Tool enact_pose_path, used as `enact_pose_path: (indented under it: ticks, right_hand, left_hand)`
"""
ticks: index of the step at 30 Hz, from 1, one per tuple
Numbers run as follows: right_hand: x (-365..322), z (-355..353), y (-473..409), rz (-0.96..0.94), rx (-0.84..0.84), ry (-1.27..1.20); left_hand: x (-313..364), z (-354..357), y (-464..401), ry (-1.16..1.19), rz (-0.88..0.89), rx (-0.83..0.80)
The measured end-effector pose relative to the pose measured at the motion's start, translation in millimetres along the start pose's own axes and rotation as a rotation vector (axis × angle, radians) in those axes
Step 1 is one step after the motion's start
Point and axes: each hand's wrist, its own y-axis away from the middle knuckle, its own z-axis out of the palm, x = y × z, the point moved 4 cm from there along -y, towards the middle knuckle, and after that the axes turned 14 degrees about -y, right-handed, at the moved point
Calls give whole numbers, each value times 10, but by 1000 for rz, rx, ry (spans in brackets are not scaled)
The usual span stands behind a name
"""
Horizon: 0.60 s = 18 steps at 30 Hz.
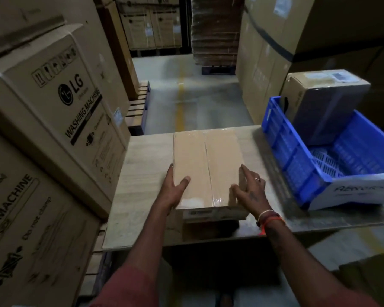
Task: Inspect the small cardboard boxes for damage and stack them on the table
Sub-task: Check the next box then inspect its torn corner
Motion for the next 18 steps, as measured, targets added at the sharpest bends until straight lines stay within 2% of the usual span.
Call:
enact_pose_path:
  ticks: [4,10,13,18]
  right_hand:
    - [205,160,-273,26,-69,98]
    - [307,228,-641,-26,-42,302]
    - [260,255,-759,-150,-10,425]
    - [150,484,-878,-337,-97,541]
  left_hand:
    - [-257,92,-261,-38,-50,7]
    - [-366,240,-505,-98,-89,82]
    - [-415,258,-567,-179,-77,116]
    - [-373,318,-618,-392,-41,178]
